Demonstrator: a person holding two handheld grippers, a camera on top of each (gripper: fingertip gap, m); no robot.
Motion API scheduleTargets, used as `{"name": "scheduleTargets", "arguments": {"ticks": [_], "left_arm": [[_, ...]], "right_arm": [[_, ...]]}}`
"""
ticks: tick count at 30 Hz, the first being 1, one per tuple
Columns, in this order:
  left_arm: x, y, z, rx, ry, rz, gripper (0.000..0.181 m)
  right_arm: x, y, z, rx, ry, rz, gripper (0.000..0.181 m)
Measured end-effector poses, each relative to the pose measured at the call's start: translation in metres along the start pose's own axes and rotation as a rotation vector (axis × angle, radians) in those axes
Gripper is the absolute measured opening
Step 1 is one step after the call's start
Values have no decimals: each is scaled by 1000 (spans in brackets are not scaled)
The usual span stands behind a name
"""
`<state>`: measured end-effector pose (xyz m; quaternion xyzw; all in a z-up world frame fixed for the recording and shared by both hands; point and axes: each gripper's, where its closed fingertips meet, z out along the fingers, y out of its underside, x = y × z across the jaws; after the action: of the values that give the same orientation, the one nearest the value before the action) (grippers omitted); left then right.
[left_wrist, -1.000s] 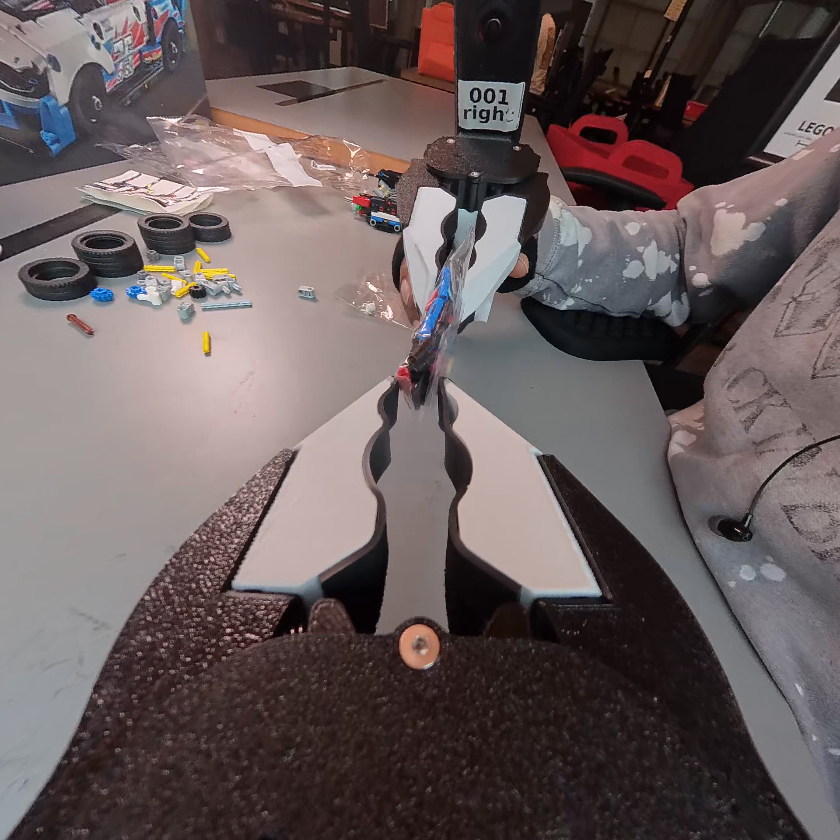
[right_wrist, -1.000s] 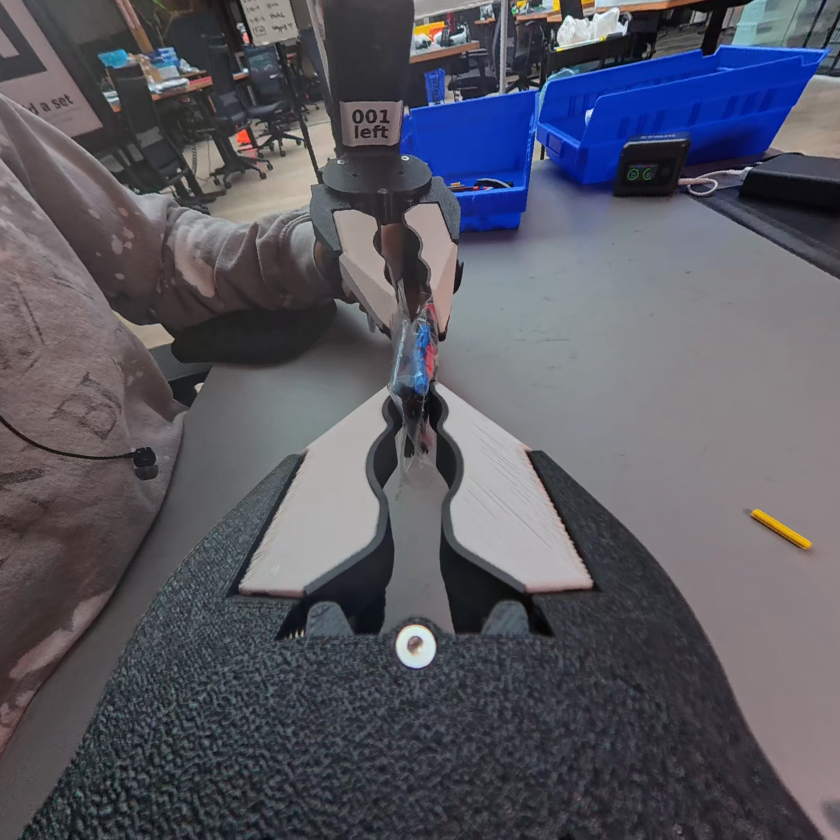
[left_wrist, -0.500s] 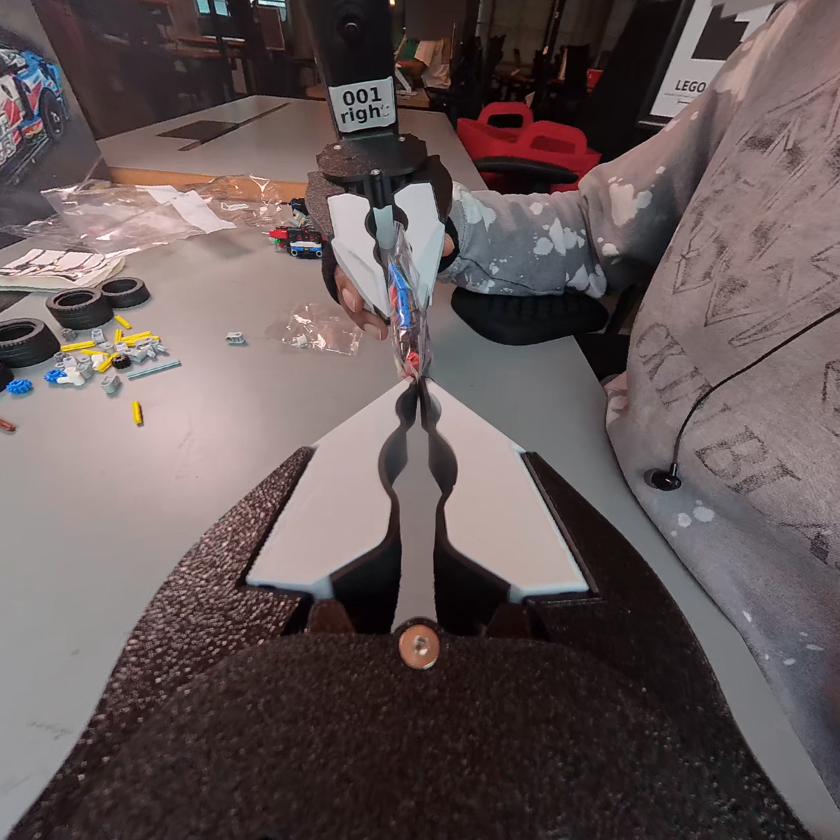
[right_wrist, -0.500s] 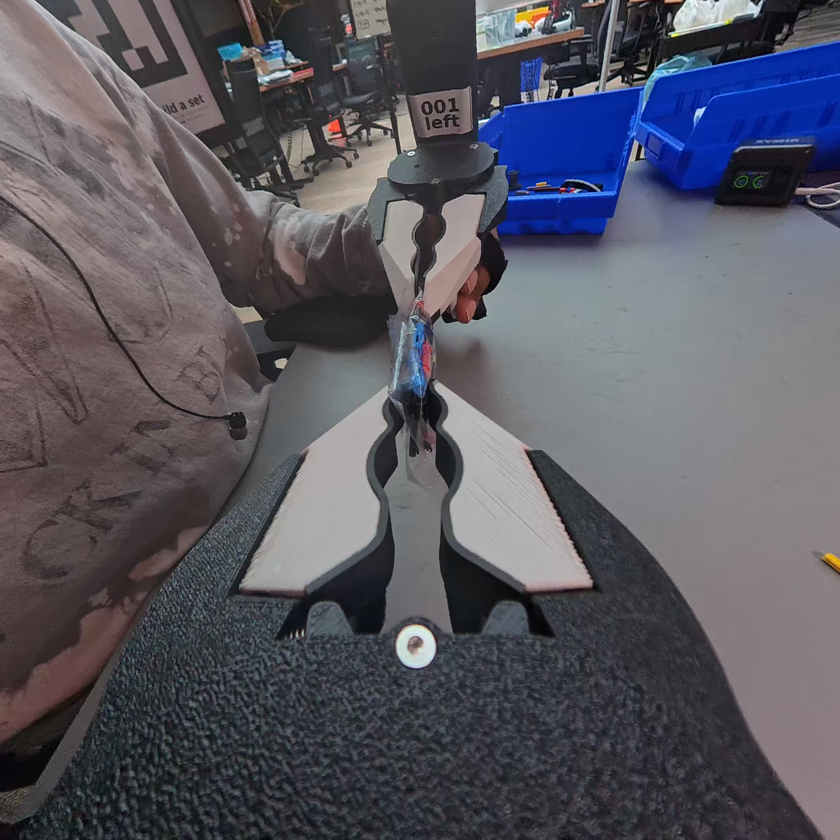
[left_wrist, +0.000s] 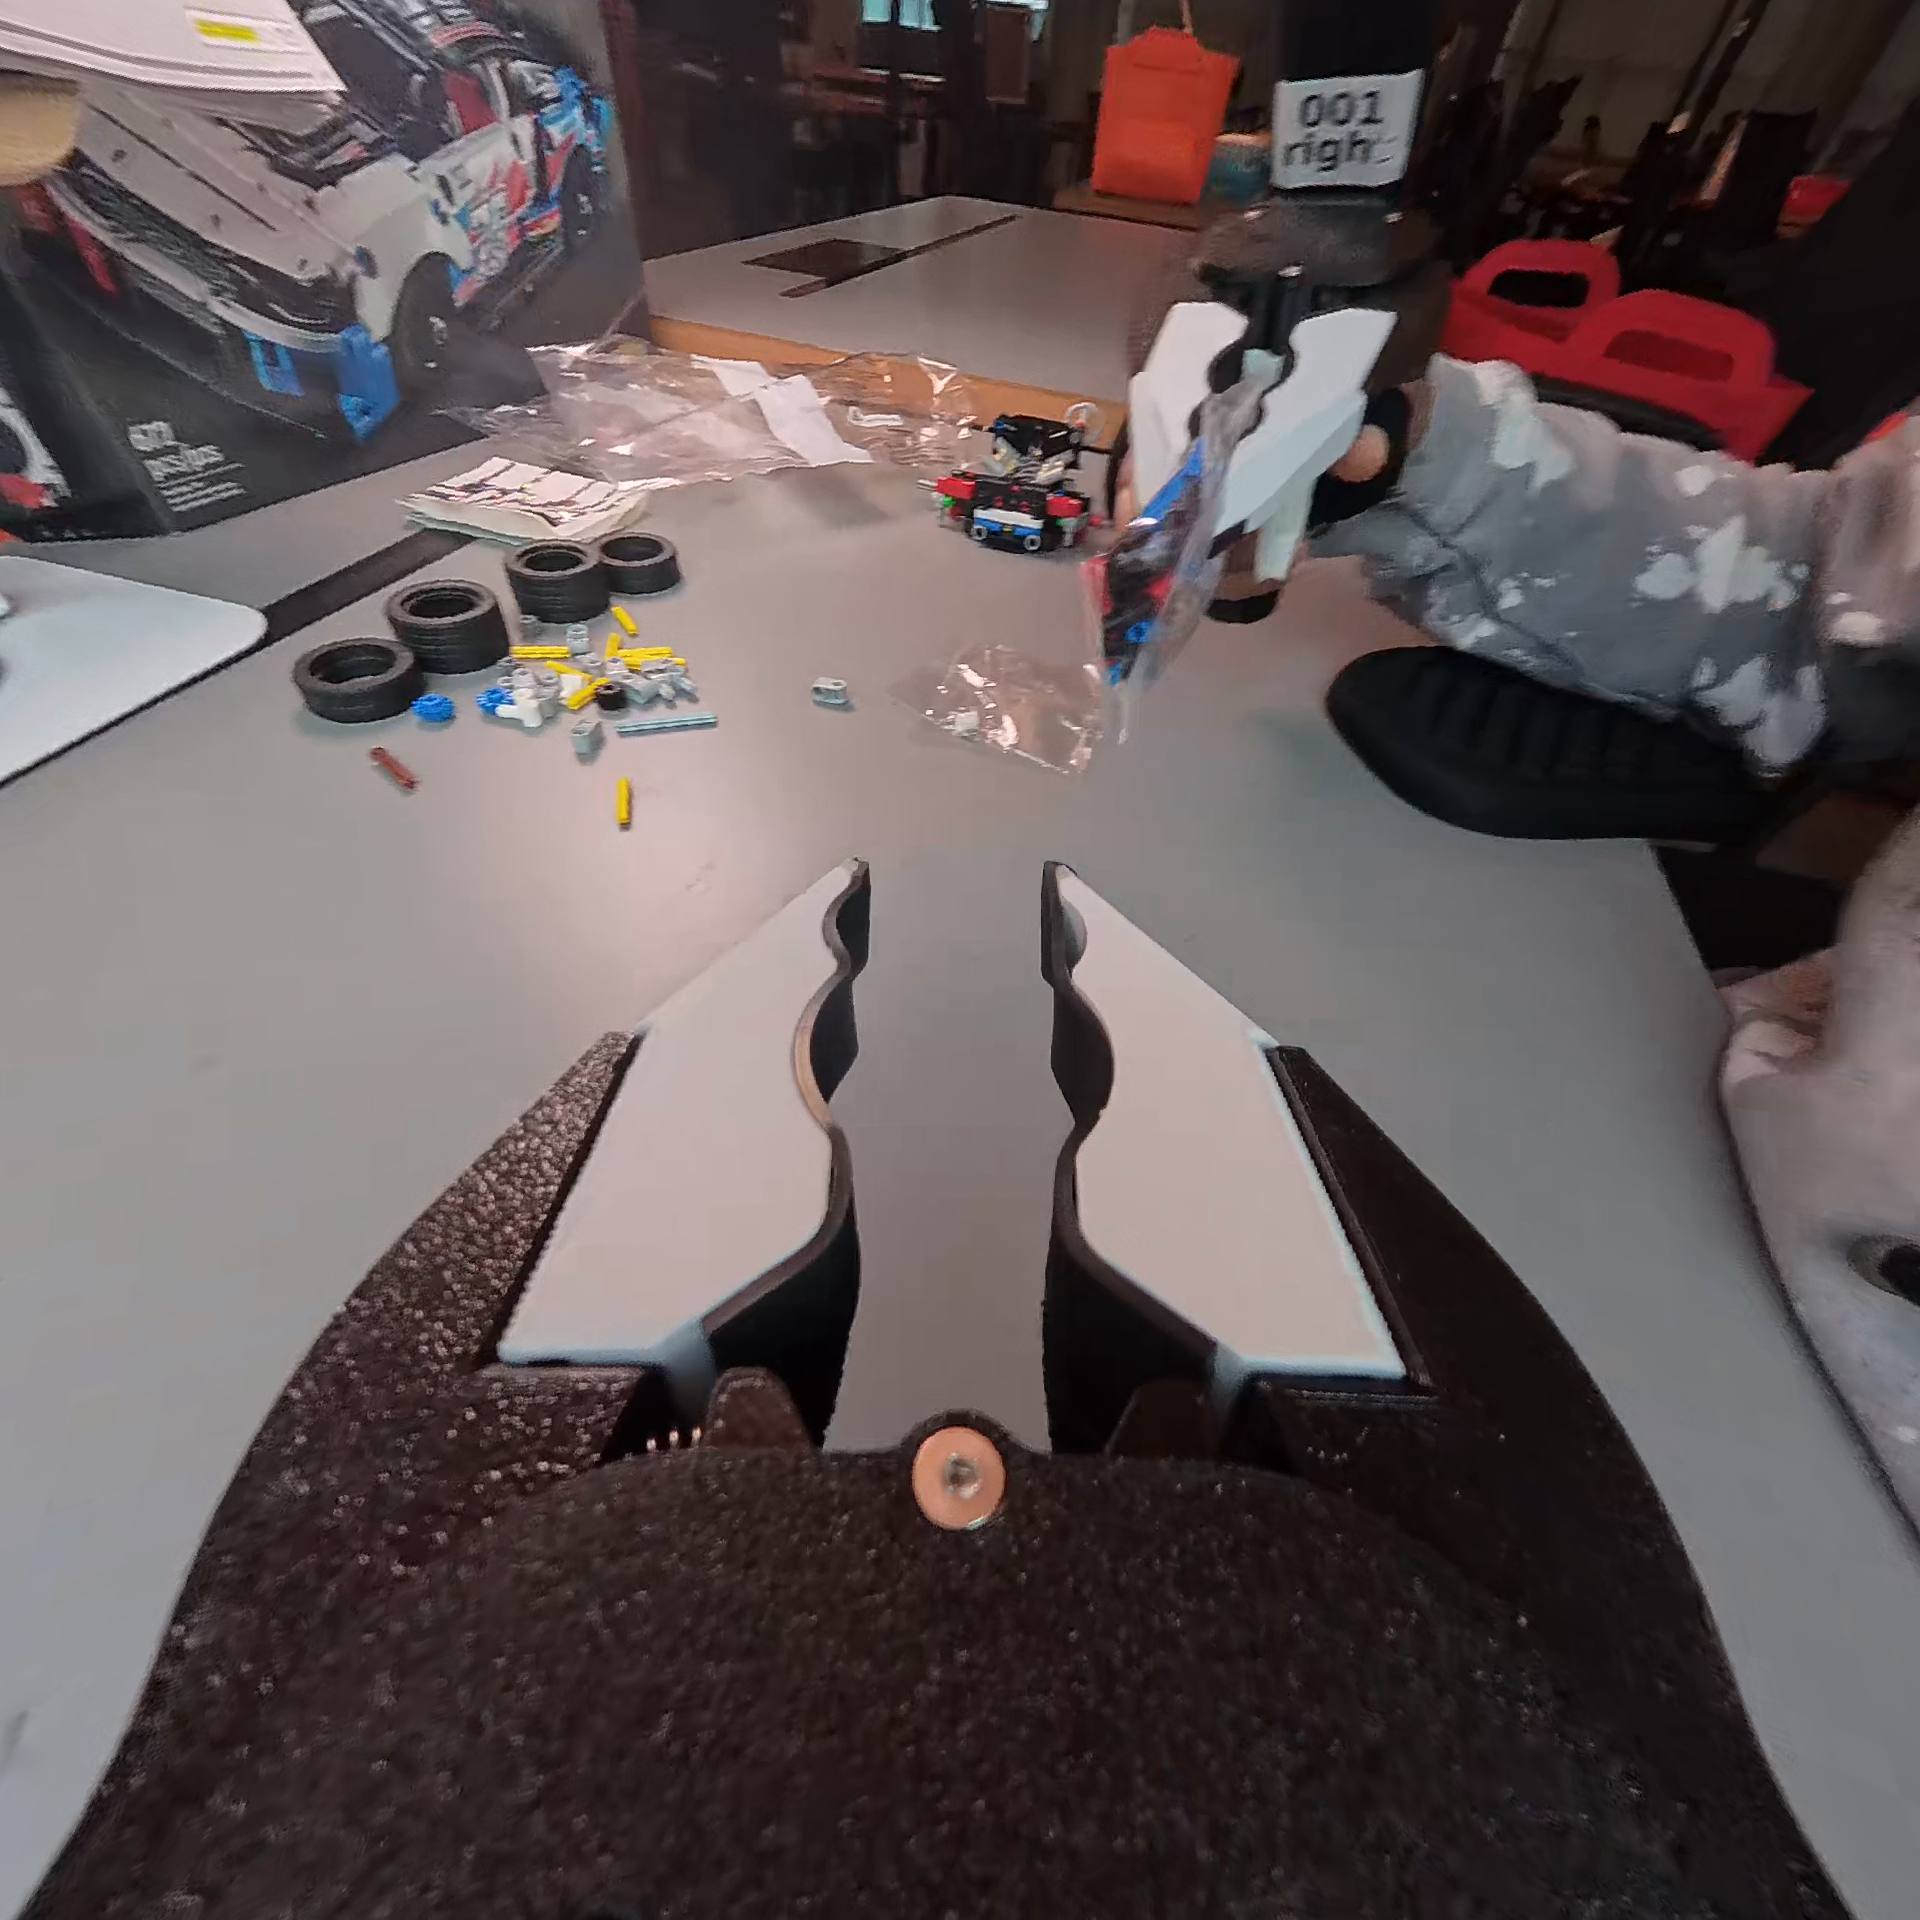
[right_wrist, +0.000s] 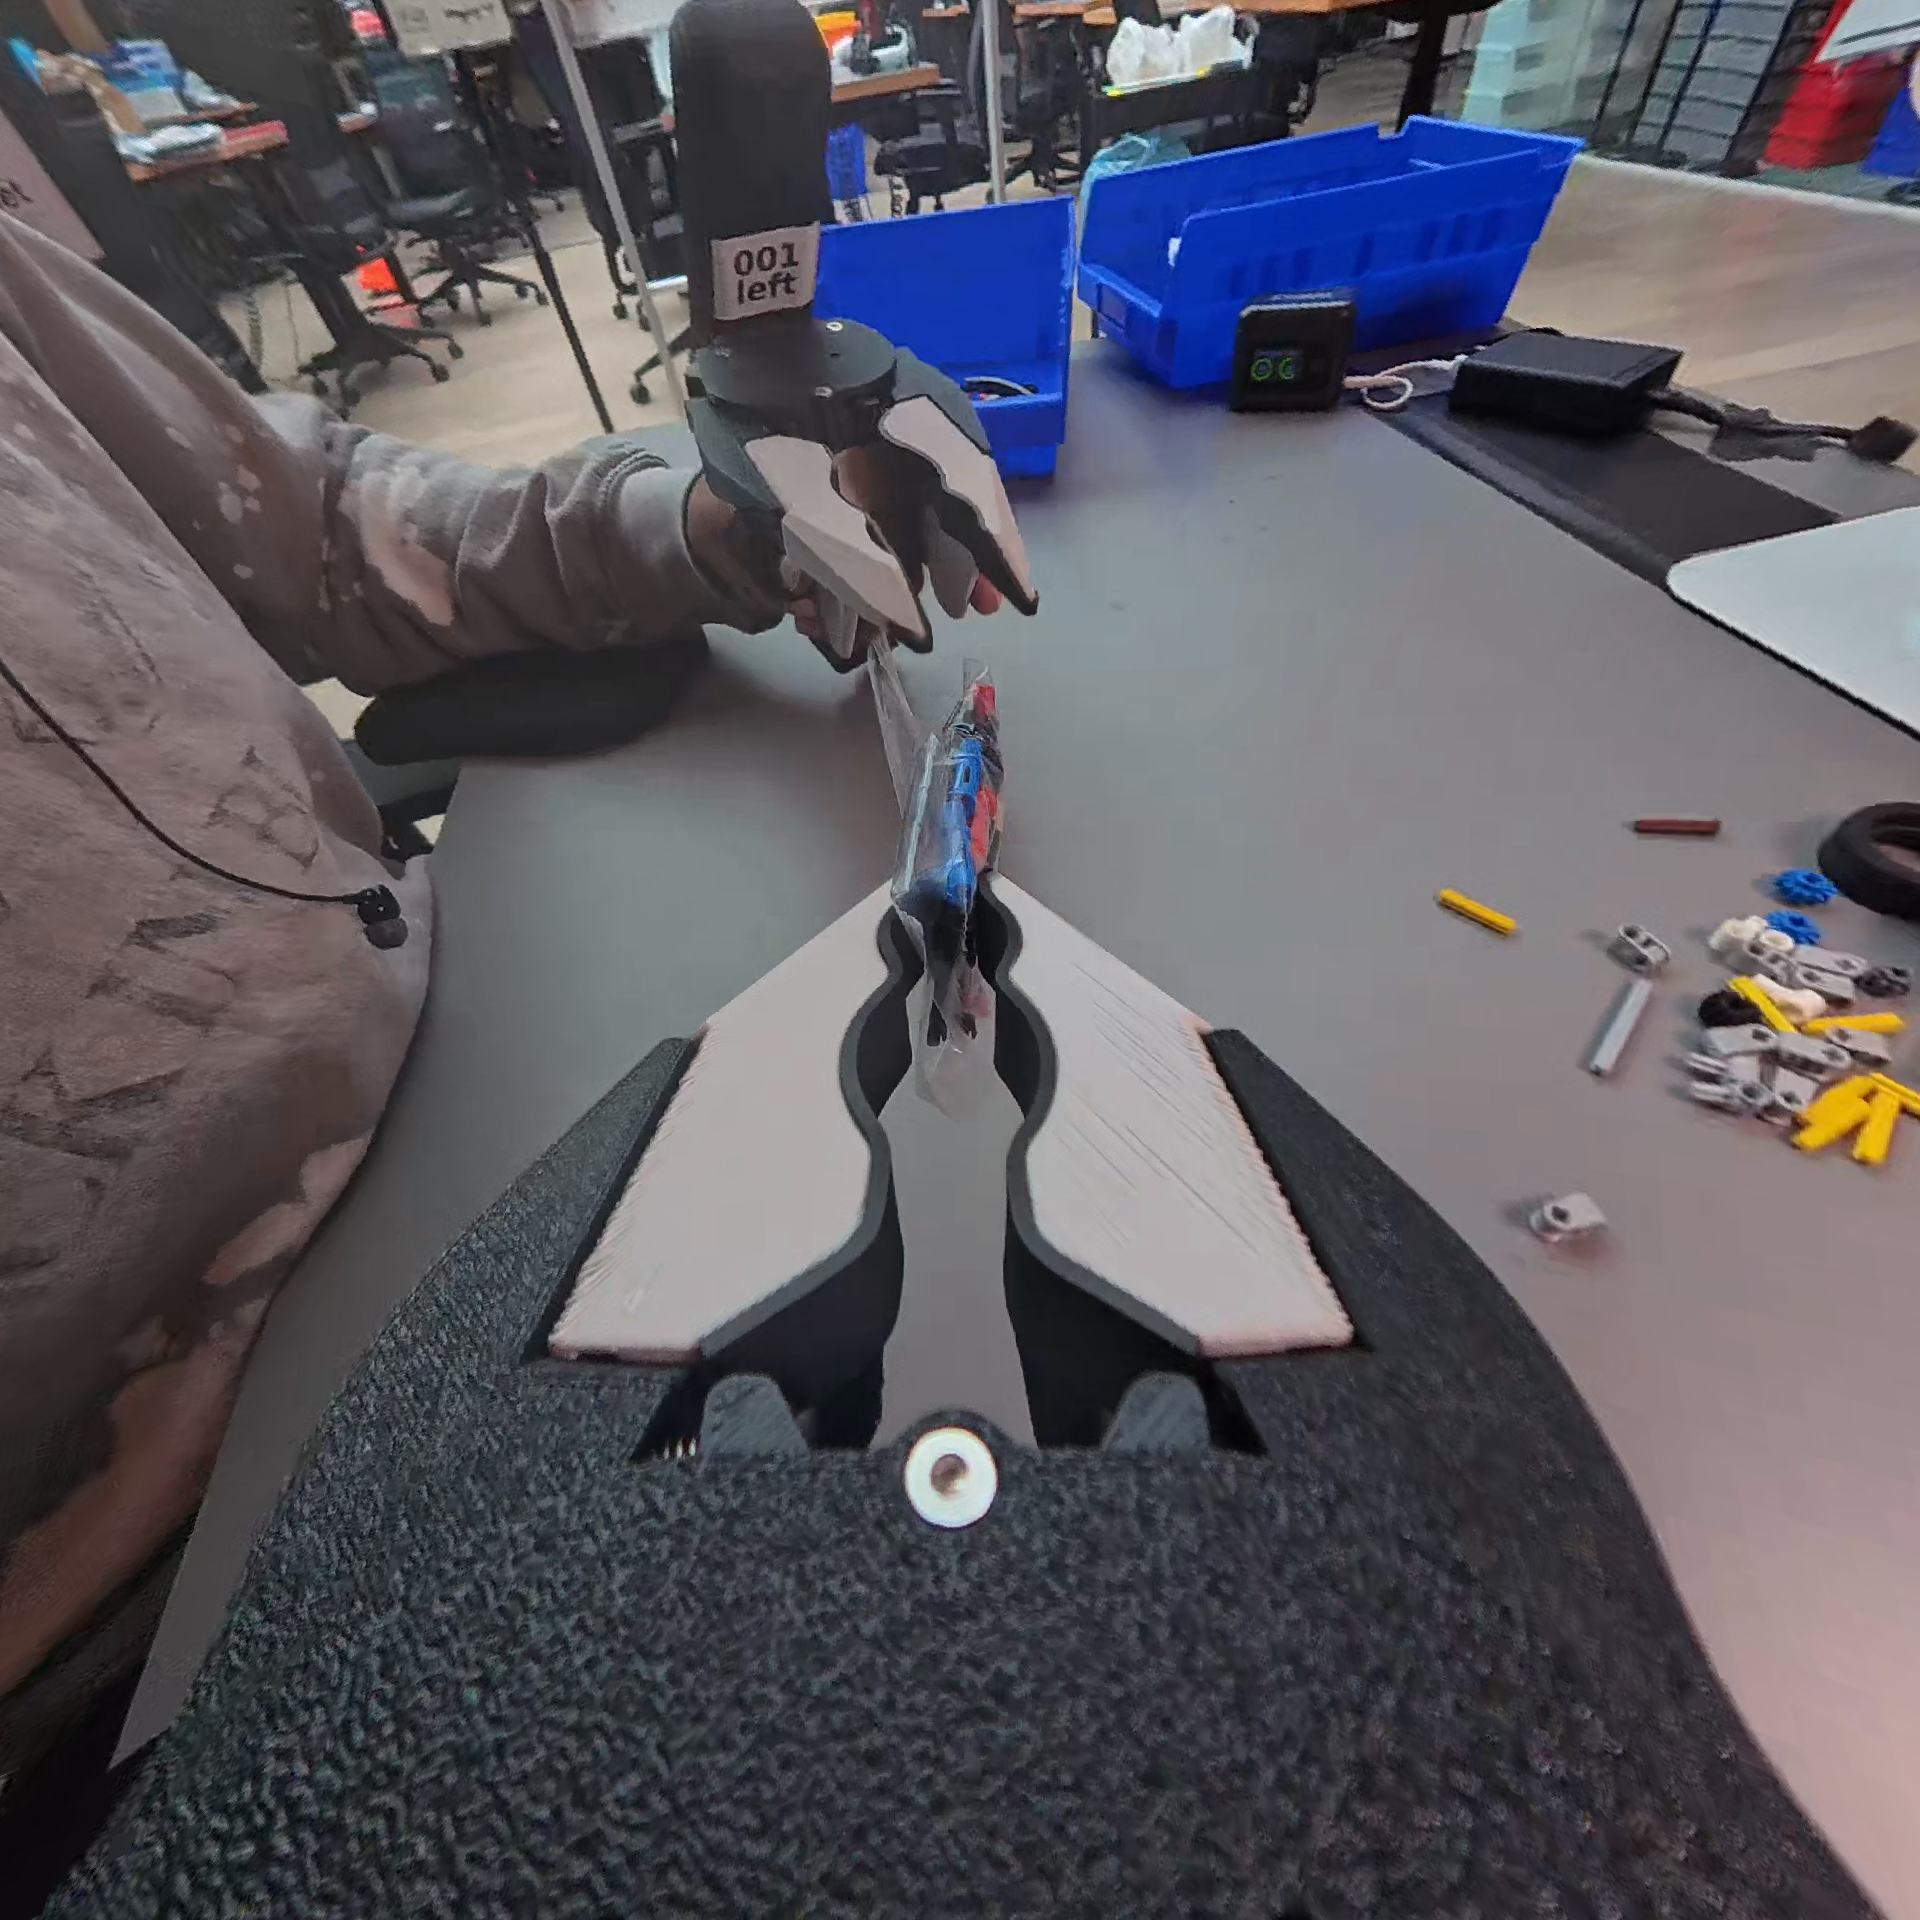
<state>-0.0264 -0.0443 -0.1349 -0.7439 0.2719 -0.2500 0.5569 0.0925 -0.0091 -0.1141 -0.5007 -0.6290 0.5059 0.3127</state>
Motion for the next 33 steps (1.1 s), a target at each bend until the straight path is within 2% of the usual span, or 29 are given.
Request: {"name": "scheduleTargets", "arguments": {"ticks": [3, 5, 7, 12, 16, 19, 22, 24, 28, 30, 31, 32, 33], "left_arm": [[-21, -8, 17, -28, -108, 72, 36], [-29, -23, 40, -43, -136, 157, 36], [-35, -36, 72, -65, -128, 236, 34], [-50, -49, 166, -110, -94, 393, 29], [-63, -45, 224, -127, -101, 410, 28], [-64, -47, 245, -118, -92, 357, 26], [-39, -65, 231, -16, 44, 195, 25], [-10, -79, 204, 49, 266, -8, 29], [29, -109, 119, 174, 683, -463, 70], [48, -100, 92, 146, 725, -499, 98], [58, -90, 86, 114, 696, -469, 100], [68, -79, 84, 73, 649, -428, 94], [74, -68, 82, 30, 588, -374, 71]], "right_arm": [[-10, 23, -20, -22, 74, 25, 8], [-18, 37, -27, -29, 108, 39, 8], [-24, 45, -32, -23, 132, 42, 9], [-14, 34, -45, 53, 205, 50, 9], [0, 42, -50, 39, 268, 95, 8], [14, 45, -54, 35, 341, 130, 8], [24, 35, -60, 110, 353, 217, 8], [19, 18, -61, 201, 274, 252, 9], [7, -13, -56, 304, 136, 256, 9], [1, -22, -44, 296, 94, 237, 9], [-3, -25, -35, 281, 70, 229, 8], [-8, -29, -24, 263, 42, 216, 8], [-14, -31, -11, 233, 15, 200, 8]]}}
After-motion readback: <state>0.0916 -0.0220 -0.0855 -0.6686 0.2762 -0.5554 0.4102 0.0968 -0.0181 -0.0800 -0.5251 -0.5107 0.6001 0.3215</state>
